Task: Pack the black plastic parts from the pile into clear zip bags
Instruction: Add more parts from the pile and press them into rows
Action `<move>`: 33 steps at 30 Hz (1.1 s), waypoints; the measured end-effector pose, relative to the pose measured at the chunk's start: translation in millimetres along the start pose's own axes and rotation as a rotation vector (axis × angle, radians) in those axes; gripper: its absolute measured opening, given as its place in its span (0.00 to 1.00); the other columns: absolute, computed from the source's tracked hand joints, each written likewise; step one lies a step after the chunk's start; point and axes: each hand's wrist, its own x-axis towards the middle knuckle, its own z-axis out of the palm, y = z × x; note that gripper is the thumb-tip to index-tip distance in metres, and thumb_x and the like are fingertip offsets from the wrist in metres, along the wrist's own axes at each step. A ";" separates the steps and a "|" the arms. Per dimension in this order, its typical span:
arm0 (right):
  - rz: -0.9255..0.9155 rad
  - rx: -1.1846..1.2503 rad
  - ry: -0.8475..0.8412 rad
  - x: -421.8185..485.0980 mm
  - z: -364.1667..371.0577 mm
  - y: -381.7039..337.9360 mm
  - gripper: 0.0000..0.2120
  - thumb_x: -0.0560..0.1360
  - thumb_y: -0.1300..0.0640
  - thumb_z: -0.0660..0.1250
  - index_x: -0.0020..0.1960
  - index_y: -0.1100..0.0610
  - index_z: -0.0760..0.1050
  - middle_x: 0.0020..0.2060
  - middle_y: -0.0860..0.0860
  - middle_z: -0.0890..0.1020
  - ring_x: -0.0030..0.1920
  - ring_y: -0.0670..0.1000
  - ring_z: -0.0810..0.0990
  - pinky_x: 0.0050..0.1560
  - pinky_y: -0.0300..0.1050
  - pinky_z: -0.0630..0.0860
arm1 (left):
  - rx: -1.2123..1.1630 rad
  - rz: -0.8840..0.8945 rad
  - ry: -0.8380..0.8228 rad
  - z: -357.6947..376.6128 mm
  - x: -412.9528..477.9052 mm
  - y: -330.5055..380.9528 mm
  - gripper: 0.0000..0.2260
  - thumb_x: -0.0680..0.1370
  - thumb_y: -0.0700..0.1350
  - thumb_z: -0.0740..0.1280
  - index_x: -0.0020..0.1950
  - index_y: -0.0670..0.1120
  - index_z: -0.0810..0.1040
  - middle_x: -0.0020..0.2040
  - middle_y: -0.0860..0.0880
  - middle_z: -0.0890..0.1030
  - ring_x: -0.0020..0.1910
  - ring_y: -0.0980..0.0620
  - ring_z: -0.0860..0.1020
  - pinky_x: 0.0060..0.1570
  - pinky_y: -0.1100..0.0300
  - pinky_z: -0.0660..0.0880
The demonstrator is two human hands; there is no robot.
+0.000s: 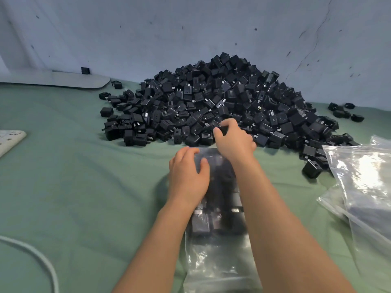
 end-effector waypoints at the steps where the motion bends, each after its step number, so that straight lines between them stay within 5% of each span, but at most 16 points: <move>1: -0.070 0.117 -0.026 -6.1 -9.3 -1.4 0.14 0.78 0.45 0.58 0.63 0.46 0.69 0.52 0.47 0.79 0.57 0.53 0.74 0.60 0.48 0.68 | -0.080 -0.017 0.031 -2.9 0.8 3.4 0.13 0.80 0.44 0.61 0.63 0.43 0.74 0.62 0.46 0.75 0.60 0.50 0.73 0.58 0.64 0.63; 4: -0.238 0.316 -0.173 -34.9 -36.5 0.4 0.09 0.77 0.48 0.62 0.56 0.42 0.73 0.33 0.38 0.74 0.34 0.37 0.72 0.36 0.36 0.66 | -0.423 -0.215 0.005 -15.7 1.3 17.7 0.10 0.82 0.48 0.57 0.57 0.47 0.74 0.49 0.47 0.81 0.40 0.53 0.80 0.45 0.60 0.75; 6: -0.335 0.335 -0.240 -58.6 -47.5 6.6 0.07 0.76 0.50 0.63 0.53 0.41 0.74 0.28 0.40 0.75 0.28 0.37 0.71 0.33 0.34 0.65 | -0.656 -0.381 -0.085 -25.0 -0.8 26.3 0.12 0.82 0.52 0.54 0.50 0.48 0.74 0.41 0.44 0.82 0.33 0.53 0.81 0.35 0.58 0.79; 10: -0.417 0.387 -0.320 -103.4 -50.7 21.9 0.10 0.77 0.57 0.64 0.50 0.42 0.76 0.48 0.36 0.80 0.52 0.34 0.76 0.53 0.29 0.68 | -0.694 -0.427 -0.210 -37.4 -10.8 35.4 0.14 0.81 0.53 0.57 0.48 0.46 0.77 0.40 0.44 0.83 0.31 0.53 0.81 0.28 0.63 0.77; 13: -0.432 0.345 -0.283 -129.6 -50.0 34.6 0.12 0.77 0.58 0.64 0.53 0.41 0.78 0.54 0.37 0.77 0.53 0.31 0.71 0.53 0.24 0.64 | -0.645 -0.400 -0.238 -38.2 -24.4 38.4 0.06 0.80 0.45 0.61 0.48 0.46 0.76 0.42 0.44 0.82 0.32 0.53 0.81 0.29 0.63 0.77; 15: -0.435 0.296 -0.254 -142.7 -48.5 41.7 0.13 0.78 0.57 0.64 0.57 0.42 0.79 0.59 0.43 0.74 0.55 0.34 0.71 0.57 0.30 0.66 | -0.644 -0.398 -0.240 -37.7 -35.9 40.0 0.04 0.80 0.43 0.62 0.47 0.47 0.76 0.39 0.46 0.80 0.31 0.54 0.80 0.29 0.63 0.77; 17: -0.421 0.213 -0.239 -154.4 -45.8 45.5 0.15 0.78 0.58 0.63 0.61 0.43 0.77 0.62 0.48 0.72 0.63 0.47 0.70 0.64 0.44 0.68 | -0.645 -0.395 -0.243 -36.5 -47.2 42.9 0.04 0.79 0.43 0.62 0.46 0.47 0.76 0.37 0.46 0.80 0.32 0.53 0.80 0.31 0.62 0.78; 19: -0.417 0.194 -0.200 -165.3 -46.4 48.1 0.16 0.78 0.59 0.63 0.62 0.44 0.77 0.59 0.49 0.73 0.63 0.51 0.70 0.65 0.44 0.67 | -0.618 -0.379 -0.247 -35.1 -57.0 45.8 0.04 0.79 0.43 0.62 0.47 0.48 0.75 0.39 0.45 0.80 0.34 0.51 0.80 0.34 0.59 0.80; 24: -0.277 0.489 0.047 -189.2 -65.8 72.5 0.14 0.77 0.62 0.65 0.57 0.46 0.78 0.55 0.40 0.81 0.58 0.41 0.76 0.56 0.33 0.70 | -0.332 -0.065 -0.280 -39.3 -82.6 52.7 0.04 0.78 0.51 0.65 0.48 0.52 0.74 0.44 0.49 0.82 0.43 0.52 0.81 0.49 0.54 0.78; 29: -0.168 0.770 0.056 -218.1 -78.6 84.7 0.14 0.76 0.64 0.65 0.53 0.46 0.78 0.50 0.43 0.83 0.51 0.43 0.81 0.47 0.30 0.74 | 0.268 0.362 -0.630 -34.1 -115.8 55.0 0.18 0.72 0.60 0.68 0.57 0.54 0.73 0.53 0.55 0.70 0.55 0.55 0.67 0.57 0.59 0.64; 33: -0.200 0.704 0.034 -238.9 -88.6 84.1 0.13 0.76 0.63 0.65 0.49 0.45 0.77 0.45 0.41 0.83 0.44 0.42 0.81 0.41 0.28 0.72 | 0.294 0.430 -0.545 -30.8 -118.7 58.8 0.06 0.77 0.49 0.64 0.53 0.50 0.74 0.47 0.54 0.71 0.52 0.52 0.72 0.48 0.62 0.65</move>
